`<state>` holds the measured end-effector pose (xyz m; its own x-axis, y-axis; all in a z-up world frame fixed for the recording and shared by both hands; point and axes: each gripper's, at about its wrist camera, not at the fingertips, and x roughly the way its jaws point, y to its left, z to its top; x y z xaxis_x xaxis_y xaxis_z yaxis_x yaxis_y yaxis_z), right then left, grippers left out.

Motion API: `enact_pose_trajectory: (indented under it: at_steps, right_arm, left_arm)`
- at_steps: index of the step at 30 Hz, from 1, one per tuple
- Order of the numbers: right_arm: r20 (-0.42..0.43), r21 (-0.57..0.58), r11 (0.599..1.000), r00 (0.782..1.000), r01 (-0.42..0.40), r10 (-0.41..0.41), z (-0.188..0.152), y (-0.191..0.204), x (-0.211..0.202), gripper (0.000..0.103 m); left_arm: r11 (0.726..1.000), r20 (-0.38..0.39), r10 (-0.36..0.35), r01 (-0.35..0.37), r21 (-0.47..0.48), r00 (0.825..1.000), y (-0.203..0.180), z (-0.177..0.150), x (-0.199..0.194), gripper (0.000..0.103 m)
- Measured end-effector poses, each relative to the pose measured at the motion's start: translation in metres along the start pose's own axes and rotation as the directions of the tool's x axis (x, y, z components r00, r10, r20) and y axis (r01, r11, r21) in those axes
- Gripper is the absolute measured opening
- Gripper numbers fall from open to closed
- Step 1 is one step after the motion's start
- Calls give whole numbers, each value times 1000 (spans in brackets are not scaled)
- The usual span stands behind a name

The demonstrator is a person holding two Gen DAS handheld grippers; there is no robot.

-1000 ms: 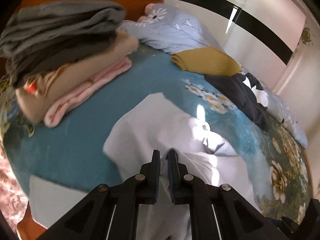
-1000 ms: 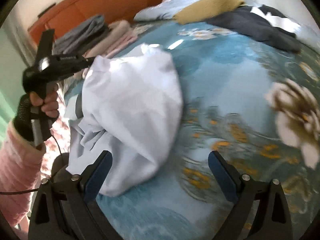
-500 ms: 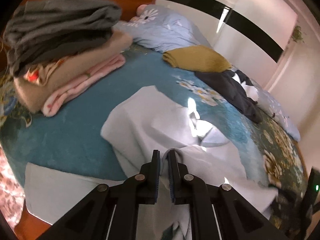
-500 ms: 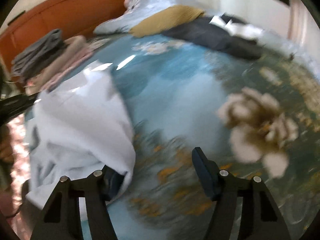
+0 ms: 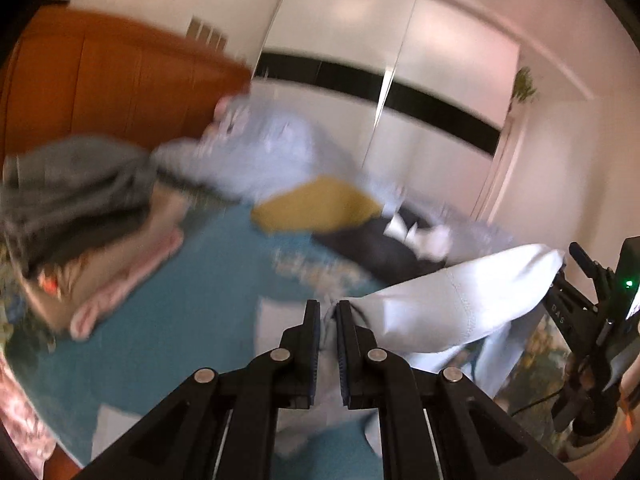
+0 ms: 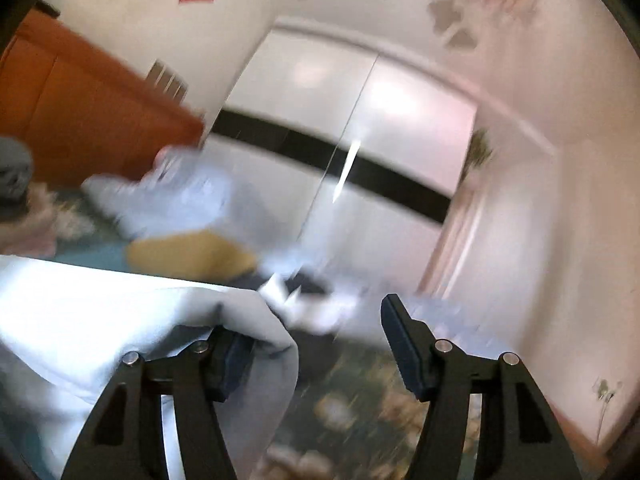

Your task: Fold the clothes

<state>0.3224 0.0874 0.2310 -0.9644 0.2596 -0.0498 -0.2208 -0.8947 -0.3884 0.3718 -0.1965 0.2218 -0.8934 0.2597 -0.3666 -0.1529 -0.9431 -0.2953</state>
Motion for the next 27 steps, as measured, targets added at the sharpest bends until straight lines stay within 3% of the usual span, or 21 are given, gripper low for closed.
enact_pose_trajectory:
  at_steps: [3, 9, 14, 19, 22, 25, 27]
  right_arm:
    - [93, 29, 999, 995, 44, -47, 31, -28, -13, 64]
    - [261, 48, 993, 958, 107, -116, 63, -72, -65, 65]
    - [299, 59, 998, 954, -2, -16, 82, -115, -115, 65]
    - [272, 166, 956, 943, -243, 192, 108, -160, -128, 68]
    - [187, 189, 941, 951, -281, 246, 102, -153, -99, 68]
    - [54, 172, 944, 960, -280, 275, 78, -129, -56, 68]
    - [-50, 158, 946, 954, -284, 295, 57, -109, -25, 68]
  left_arm:
    - [999, 104, -33, 31, 19, 994, -19, 27, -21, 9]
    - [994, 254, -76, 55, 92, 964, -46, 57, -86, 9]
    - [988, 339, -98, 52, 142, 936, -60, 79, -141, 9]
    - [987, 366, -40, -20, 158, 930, -65, 103, -150, 9]
    - [986, 311, 47, -94, 140, 949, -55, 101, -112, 8]
    - [993, 140, 73, -85, 79, 987, -31, 82, -46, 8]
    - [995, 19, 95, -96, 39, 995, -16, 61, -4, 8]
